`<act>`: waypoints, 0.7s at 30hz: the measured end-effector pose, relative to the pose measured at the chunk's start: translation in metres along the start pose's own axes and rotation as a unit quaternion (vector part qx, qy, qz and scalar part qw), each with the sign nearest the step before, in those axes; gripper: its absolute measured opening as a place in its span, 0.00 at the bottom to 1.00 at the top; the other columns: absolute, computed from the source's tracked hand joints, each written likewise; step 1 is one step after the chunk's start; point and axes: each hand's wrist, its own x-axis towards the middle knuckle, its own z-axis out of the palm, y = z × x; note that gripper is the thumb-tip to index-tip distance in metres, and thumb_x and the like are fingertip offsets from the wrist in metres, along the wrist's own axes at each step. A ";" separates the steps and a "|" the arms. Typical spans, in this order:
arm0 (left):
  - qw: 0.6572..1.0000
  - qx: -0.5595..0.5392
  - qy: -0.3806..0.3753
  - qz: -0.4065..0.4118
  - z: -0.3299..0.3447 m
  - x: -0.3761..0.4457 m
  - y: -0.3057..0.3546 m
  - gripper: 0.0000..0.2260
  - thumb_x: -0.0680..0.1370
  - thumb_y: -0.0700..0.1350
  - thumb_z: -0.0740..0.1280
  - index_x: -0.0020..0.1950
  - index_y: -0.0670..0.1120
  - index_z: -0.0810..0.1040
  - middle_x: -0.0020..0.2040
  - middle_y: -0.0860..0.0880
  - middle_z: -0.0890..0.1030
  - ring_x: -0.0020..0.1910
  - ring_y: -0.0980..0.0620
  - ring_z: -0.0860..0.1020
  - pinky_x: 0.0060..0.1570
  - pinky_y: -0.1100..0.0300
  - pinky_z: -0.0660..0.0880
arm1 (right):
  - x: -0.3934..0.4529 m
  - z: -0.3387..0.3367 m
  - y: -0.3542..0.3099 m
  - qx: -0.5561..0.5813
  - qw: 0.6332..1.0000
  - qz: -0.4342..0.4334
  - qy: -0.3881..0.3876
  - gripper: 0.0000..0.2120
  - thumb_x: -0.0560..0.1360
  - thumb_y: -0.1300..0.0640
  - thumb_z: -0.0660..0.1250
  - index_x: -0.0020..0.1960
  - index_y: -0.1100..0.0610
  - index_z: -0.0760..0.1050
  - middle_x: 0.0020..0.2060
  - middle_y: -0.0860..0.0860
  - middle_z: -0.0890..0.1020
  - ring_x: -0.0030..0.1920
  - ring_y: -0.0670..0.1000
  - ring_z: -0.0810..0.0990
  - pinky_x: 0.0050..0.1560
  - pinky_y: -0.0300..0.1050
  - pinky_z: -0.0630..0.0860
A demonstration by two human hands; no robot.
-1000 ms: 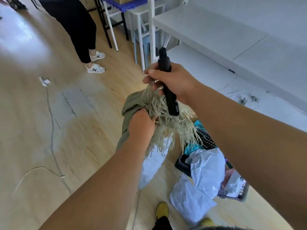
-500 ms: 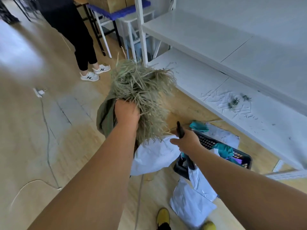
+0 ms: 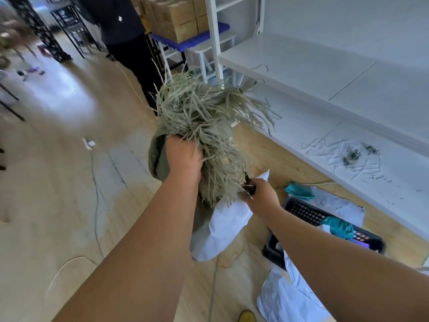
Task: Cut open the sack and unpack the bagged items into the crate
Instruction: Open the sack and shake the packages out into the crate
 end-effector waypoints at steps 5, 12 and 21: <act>0.987 0.115 0.112 0.026 -0.016 0.027 -0.038 0.16 0.79 0.41 0.64 0.66 0.41 0.75 0.64 0.42 0.77 0.64 0.42 0.73 0.66 0.51 0.69 | -0.001 -0.010 -0.003 0.094 0.994 0.036 0.040 0.05 0.76 0.56 0.64 0.51 0.50 0.73 0.32 0.49 0.78 0.36 0.54 0.79 0.34 0.44 0.73; 0.970 0.221 0.089 -0.048 -0.034 0.046 -0.096 0.11 0.79 0.42 0.63 0.59 0.41 0.78 0.58 0.39 0.79 0.57 0.37 0.75 0.56 0.52 0.70 | -0.001 -0.039 0.026 -0.005 0.994 0.084 0.076 0.11 0.74 0.62 0.63 0.56 0.57 0.76 0.39 0.57 0.83 0.39 0.57 0.83 0.41 0.54 0.82; 0.979 0.004 0.047 -0.200 -0.026 0.040 -0.114 0.18 0.84 0.42 0.49 0.73 0.43 0.65 0.71 0.43 0.69 0.68 0.42 0.69 0.66 0.54 0.67 | -0.006 -0.036 0.047 -0.157 0.980 0.110 0.044 0.12 0.77 0.57 0.61 0.58 0.55 0.78 0.29 0.50 0.74 0.29 0.48 0.71 0.24 0.40 0.62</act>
